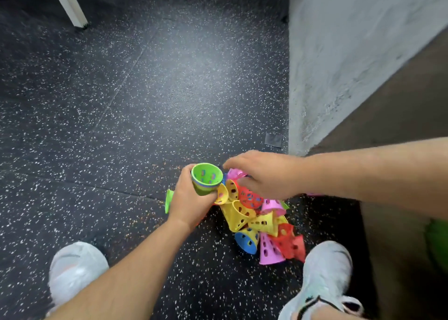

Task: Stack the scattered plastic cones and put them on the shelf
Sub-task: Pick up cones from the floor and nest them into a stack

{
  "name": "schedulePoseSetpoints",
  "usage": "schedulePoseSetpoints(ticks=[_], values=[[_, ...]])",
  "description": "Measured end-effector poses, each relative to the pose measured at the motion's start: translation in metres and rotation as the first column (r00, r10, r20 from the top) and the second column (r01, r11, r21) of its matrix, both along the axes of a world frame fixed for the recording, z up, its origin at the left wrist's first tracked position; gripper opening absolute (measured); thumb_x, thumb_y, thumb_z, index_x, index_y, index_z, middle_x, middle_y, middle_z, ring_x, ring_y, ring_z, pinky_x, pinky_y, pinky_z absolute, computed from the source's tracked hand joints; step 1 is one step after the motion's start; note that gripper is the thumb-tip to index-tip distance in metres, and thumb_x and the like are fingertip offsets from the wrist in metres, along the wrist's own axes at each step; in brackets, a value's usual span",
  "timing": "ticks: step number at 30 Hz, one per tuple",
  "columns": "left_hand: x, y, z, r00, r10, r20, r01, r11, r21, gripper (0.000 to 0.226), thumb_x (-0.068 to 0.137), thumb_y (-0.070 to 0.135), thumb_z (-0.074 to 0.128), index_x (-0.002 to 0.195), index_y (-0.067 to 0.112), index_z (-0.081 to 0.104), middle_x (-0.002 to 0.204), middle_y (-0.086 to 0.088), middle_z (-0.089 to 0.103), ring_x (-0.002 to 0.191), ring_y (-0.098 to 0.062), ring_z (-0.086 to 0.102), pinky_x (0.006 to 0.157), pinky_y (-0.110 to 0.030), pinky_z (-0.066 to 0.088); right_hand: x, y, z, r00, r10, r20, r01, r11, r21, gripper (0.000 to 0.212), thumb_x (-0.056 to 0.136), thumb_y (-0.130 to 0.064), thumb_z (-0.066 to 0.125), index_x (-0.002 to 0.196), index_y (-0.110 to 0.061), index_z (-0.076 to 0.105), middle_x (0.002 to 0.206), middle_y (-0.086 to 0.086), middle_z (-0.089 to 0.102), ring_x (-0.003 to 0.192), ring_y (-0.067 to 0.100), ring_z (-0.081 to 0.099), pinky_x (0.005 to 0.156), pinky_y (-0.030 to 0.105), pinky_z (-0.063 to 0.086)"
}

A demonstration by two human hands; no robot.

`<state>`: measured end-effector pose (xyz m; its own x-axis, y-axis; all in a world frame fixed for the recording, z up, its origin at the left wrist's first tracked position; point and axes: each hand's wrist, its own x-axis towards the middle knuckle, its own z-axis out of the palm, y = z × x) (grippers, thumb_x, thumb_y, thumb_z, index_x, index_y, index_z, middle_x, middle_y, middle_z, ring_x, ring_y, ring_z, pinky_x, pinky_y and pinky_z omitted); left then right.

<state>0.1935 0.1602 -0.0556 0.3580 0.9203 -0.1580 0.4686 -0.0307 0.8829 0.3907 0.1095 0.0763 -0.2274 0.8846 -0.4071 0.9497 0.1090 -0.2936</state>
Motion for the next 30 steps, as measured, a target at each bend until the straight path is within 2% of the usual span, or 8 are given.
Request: schedulePoseSetpoints(ticks=[3,7,10,15,19,21,25,30], values=[[0.01,-0.022,-0.012,0.997,-0.079,-0.019,0.078,0.996,-0.033,0.064,0.067,0.023,0.089,0.118,0.035,0.052,0.109,0.013,0.066,0.101,-0.01,0.065,0.09,-0.029,0.052,0.035,-0.013,-0.003,0.993,-0.106,0.059,0.106,0.994,-0.001,0.029,0.099,-0.023,0.048,0.127,-0.018,0.055,0.125,0.003,0.06,0.119,0.023,0.054,0.098,0.037,0.045],[0.018,-0.041,-0.02,0.99,-0.14,-0.037,0.137,0.988,-0.067,0.058,0.068,0.023,0.085,0.116,0.033,0.054,0.106,0.017,0.065,0.099,0.004,0.061,0.081,-0.011,0.044,0.056,-0.033,-0.042,0.961,-0.274,0.033,0.274,0.962,0.004,0.031,0.095,-0.023,0.054,0.126,-0.019,0.058,0.127,0.003,0.061,0.118,0.024,0.055,0.099,0.042,0.046],[0.024,-0.046,-0.025,0.984,-0.169,-0.054,0.166,0.985,-0.05,0.056,0.068,0.021,0.083,0.113,0.038,0.053,0.108,0.019,0.063,0.101,0.003,0.061,0.085,-0.015,0.045,0.053,-0.048,-0.074,0.941,-0.33,-0.071,0.333,0.943,0.025,0.029,0.089,-0.03,0.061,0.118,-0.025,0.058,0.115,-0.001,0.062,0.107,0.023,0.057,0.093,0.044,0.049],[0.035,-0.051,-0.029,0.981,-0.185,-0.055,0.185,0.983,-0.015,0.057,0.067,0.021,0.078,0.116,0.033,0.053,0.108,0.012,0.063,0.101,-0.008,0.063,0.091,-0.033,0.052,0.037,-0.061,-0.114,0.939,-0.331,-0.094,0.339,0.938,0.075,0.054,0.082,-0.033,0.06,0.134,-0.025,0.049,0.129,-0.001,0.058,0.119,0.024,0.05,0.102,0.04,0.041],[0.038,-0.055,-0.031,0.985,-0.168,-0.045,0.168,0.986,0.001,0.057,0.068,0.014,0.079,0.117,0.03,0.054,0.108,0.012,0.063,0.101,-0.009,0.063,0.091,-0.03,0.052,0.038,-0.051,-0.138,0.733,-0.612,-0.298,0.648,0.761,0.032,0.035,0.09,-0.031,0.046,0.121,-0.021,0.06,0.119,0.002,0.065,0.115,0.028,0.053,0.1,0.042,0.043],[0.039,-0.057,-0.031,0.988,-0.152,-0.03,0.152,0.988,-0.004,0.058,0.069,0.009,0.08,0.116,0.03,0.054,0.107,0.012,0.063,0.101,-0.009,0.063,0.09,-0.026,0.051,0.043,-0.046,-0.149,0.643,-0.713,-0.279,0.741,0.671,-0.007,0.037,0.097,-0.041,0.041,0.118,-0.018,0.062,0.115,0.005,0.067,0.116,0.031,0.053,0.1,0.044,0.043],[0.04,-0.059,-0.033,0.99,-0.139,-0.015,0.139,0.99,-0.031,0.059,0.07,0.007,0.08,0.118,0.031,0.054,0.109,0.01,0.064,0.103,-0.008,0.062,0.088,-0.019,0.048,0.05,-0.045,-0.16,0.696,-0.713,-0.082,0.705,0.701,-0.108,0.04,0.098,-0.051,0.045,0.115,-0.024,0.068,0.113,0.002,0.069,0.125,0.03,0.043,0.104,0.042,0.034],[0.04,-0.058,-0.034,0.992,-0.128,0.012,0.129,0.988,-0.081,0.06,0.07,0.01,0.08,0.119,0.031,0.054,0.109,0.009,0.066,0.104,-0.009,0.064,0.091,-0.024,0.05,0.05,-0.041,-0.157,0.609,-0.776,-0.163,0.763,0.629,-0.15,0.014,0.092,-0.044,0.06,0.084,-0.035,0.068,0.103,-0.006,0.07,0.117,0.026,0.052,0.105,0.038,0.035]])
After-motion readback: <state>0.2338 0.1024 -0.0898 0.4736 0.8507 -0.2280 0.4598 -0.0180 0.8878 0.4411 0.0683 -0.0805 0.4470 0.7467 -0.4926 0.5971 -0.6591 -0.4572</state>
